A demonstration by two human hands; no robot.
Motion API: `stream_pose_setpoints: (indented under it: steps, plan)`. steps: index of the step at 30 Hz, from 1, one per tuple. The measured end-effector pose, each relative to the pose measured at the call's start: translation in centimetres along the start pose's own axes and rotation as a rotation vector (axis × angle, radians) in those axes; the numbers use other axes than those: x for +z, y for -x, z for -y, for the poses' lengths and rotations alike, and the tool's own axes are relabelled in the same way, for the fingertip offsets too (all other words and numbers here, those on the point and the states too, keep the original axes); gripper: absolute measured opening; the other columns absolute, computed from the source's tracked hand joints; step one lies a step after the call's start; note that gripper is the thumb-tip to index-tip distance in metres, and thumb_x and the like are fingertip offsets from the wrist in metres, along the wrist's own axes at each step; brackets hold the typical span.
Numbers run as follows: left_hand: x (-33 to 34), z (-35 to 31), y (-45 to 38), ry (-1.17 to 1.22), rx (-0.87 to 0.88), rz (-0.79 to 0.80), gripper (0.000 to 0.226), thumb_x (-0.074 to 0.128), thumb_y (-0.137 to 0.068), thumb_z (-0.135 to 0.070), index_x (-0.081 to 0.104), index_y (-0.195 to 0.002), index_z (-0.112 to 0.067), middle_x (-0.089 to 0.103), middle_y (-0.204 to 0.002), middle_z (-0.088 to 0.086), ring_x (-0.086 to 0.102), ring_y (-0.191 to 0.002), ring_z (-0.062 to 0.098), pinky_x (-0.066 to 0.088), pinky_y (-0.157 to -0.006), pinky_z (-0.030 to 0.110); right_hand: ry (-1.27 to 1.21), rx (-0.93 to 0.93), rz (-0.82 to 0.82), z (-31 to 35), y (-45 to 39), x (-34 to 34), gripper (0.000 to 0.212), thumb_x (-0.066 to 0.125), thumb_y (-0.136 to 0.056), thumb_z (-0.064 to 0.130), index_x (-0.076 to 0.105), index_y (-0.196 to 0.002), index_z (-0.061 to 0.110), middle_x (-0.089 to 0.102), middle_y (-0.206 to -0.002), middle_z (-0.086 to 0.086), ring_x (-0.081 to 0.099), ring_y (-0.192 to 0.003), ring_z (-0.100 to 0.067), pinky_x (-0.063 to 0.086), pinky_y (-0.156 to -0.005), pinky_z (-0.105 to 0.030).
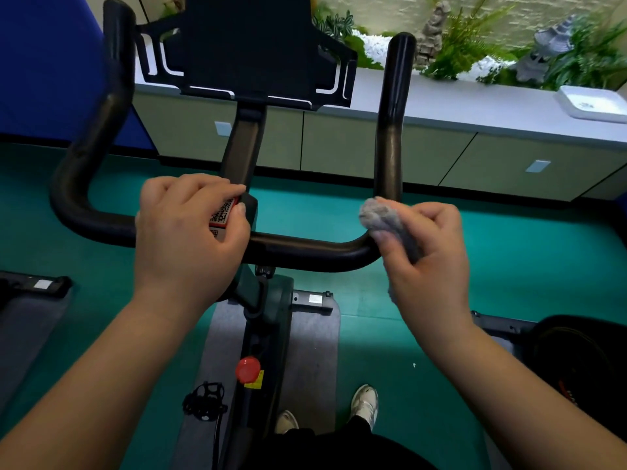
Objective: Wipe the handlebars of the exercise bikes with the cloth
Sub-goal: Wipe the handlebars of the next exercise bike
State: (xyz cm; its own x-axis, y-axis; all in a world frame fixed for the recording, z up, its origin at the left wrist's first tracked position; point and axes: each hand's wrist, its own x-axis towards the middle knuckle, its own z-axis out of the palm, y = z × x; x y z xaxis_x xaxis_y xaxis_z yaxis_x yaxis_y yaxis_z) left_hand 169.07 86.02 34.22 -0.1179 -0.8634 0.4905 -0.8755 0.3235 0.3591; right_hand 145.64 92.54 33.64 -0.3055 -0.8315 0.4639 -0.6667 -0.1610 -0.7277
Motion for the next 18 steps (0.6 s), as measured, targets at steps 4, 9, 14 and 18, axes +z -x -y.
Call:
stream_pose_setpoints:
  steps: [4,9,14,18]
  plan:
    - [0.0,-0.1,0.0,0.006,-0.006,-0.014,0.031,0.049,-0.088,-0.033,0.069,-0.109,-0.022,0.064,-0.111,-0.007,0.053,-0.106,0.026,0.029,-0.089,0.027,0.130,-0.164,0.055,0.6,0.5,1.5,0.029,0.065,-0.083,0.023,0.070,-0.111,0.019,0.041,-0.098,0.003,0.042,-0.092,-0.019,0.033,-0.087,-0.017]
    - [0.0,-0.1,0.0,0.007,-0.001,-0.019,0.031,0.050,-0.088,-0.032,0.069,-0.109,-0.020,0.065,-0.110,-0.005,0.052,-0.104,0.027,0.027,-0.088,0.025,0.179,-0.259,0.134,0.7,0.0,1.0,0.029,0.061,-0.084,0.025,0.071,-0.110,0.015,0.045,-0.097,-0.003,0.045,-0.089,-0.024,0.034,-0.085,-0.018]
    - [0.0,-0.1,0.1,0.008,-0.006,-0.010,0.032,0.049,-0.088,-0.033,0.069,-0.109,-0.020,0.065,-0.111,-0.005,0.052,-0.105,0.028,0.028,-0.089,0.026,0.134,-0.065,0.014,-0.7,-2.4,-0.1,0.028,0.067,-0.085,0.019,0.069,-0.112,0.023,0.041,-0.097,-0.002,0.046,-0.092,-0.024,0.047,-0.083,-0.040]
    - [-0.2,-0.4,-0.1,-0.024,0.005,0.030,0.033,0.047,-0.089,-0.034,0.067,-0.111,-0.021,0.064,-0.112,-0.004,0.051,-0.106,0.027,0.033,-0.089,0.034,0.077,-0.092,0.061,-0.1,0.3,0.4,0.031,0.065,-0.083,0.019,0.068,-0.114,0.020,0.038,-0.100,0.002,0.043,-0.094,-0.018,0.042,-0.086,-0.028]
